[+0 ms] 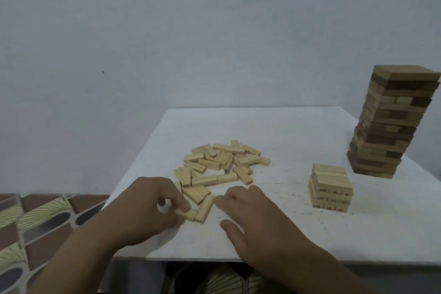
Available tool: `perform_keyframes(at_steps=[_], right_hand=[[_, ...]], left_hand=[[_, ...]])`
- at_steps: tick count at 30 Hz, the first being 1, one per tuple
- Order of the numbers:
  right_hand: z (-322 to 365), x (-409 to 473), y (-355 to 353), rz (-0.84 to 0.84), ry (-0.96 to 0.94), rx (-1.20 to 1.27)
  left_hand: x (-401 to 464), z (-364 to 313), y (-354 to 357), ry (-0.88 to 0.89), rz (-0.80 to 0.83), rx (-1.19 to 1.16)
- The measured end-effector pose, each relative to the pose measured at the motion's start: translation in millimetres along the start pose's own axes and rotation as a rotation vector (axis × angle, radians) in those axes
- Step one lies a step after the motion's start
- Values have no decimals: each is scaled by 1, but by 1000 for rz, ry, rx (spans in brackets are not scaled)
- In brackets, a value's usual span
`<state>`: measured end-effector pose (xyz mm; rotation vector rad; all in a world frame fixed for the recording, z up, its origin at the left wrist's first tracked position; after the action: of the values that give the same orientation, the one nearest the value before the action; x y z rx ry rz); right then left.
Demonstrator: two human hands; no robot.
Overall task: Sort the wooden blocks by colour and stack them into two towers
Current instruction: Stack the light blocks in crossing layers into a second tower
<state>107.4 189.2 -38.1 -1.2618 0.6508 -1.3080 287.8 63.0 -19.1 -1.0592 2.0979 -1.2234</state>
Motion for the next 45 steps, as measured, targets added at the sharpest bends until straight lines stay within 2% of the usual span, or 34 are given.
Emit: perform_keyframes(at_steps=[4, 9, 16, 20, 23, 30, 35, 41, 45], right_hand=[[9, 1, 4, 19, -53, -73], [-4, -7, -7, -50, 5, -11], [-35, -36, -29, -37, 105, -18], [-47, -48, -33, -43, 99, -30], [-51, -49, -36, -75, 123, 48], [-61, -51, -35, -98, 208, 214], [-64, -49, -38, -33, 313, 286], [-62, -45, -38, 9, 343, 302], [-58, -47, -45, -78, 312, 296]], left_hand=[[2, -8, 7, 68, 12, -23], [2, -31, 21, 191, 19, -92], [11, -75, 52, 393, -3, -107], [18, -90, 65, 371, -18, -128], [22, -97, 72, 318, -10, -155], [25, -94, 75, 315, -29, -169], [21, -91, 67, 325, 103, -105], [20, -97, 72, 330, 2, -191], [21, -97, 71, 318, -44, -276]])
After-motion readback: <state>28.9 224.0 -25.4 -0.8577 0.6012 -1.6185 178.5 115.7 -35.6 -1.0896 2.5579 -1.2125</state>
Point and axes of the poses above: each hand's wrist, its own x-axis towards the middle knuckle, its own y-axis out of the palm, z = x × y, the point moved 3 cm from there along x, towards the middle knuckle, and after that the axes turned 10 degrees about -y, right-handed, at the moved point
